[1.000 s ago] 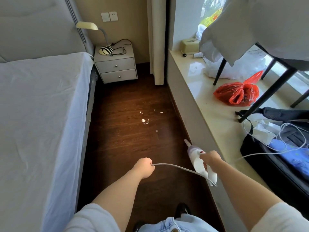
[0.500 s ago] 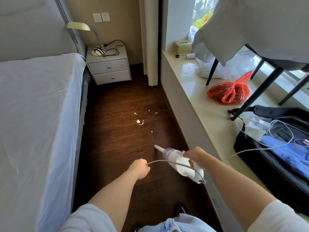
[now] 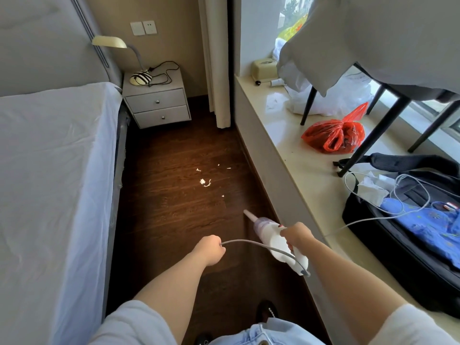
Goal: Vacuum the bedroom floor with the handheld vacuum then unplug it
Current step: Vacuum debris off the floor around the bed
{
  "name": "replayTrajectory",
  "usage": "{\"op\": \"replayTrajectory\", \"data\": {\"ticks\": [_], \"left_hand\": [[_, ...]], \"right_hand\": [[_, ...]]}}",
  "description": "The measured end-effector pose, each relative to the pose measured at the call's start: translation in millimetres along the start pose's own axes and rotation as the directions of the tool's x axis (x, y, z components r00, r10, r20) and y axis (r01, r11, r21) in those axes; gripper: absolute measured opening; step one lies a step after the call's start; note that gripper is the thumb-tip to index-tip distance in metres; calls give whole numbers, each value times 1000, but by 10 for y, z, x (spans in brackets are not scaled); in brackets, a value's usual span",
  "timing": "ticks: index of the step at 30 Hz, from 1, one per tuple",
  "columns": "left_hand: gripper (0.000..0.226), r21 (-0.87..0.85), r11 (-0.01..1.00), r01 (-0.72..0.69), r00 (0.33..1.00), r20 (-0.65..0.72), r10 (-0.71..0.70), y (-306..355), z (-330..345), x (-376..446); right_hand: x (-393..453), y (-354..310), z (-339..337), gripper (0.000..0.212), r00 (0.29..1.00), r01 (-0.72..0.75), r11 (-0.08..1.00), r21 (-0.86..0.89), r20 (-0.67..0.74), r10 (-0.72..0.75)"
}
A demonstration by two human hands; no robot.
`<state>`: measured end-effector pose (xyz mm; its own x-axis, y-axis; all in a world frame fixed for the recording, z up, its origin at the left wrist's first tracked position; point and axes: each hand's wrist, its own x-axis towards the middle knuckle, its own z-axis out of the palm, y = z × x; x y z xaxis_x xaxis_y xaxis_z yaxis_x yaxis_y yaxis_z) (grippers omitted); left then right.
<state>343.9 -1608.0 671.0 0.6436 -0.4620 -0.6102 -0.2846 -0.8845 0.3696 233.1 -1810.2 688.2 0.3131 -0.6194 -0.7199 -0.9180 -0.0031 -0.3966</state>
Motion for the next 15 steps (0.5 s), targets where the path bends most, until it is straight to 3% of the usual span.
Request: {"op": "replayTrajectory", "data": {"ticks": [9, 15], "left_hand": [[23, -6, 998, 64, 998, 4, -64, 185, 98, 9], [23, -66, 987, 146, 989, -19, -147, 246, 210, -42]], "right_hand": [[408, 228, -314, 33, 997, -76, 990, 115, 29, 73], [594, 120, -332, 20, 995, -80, 978, 193, 79, 65]]}}
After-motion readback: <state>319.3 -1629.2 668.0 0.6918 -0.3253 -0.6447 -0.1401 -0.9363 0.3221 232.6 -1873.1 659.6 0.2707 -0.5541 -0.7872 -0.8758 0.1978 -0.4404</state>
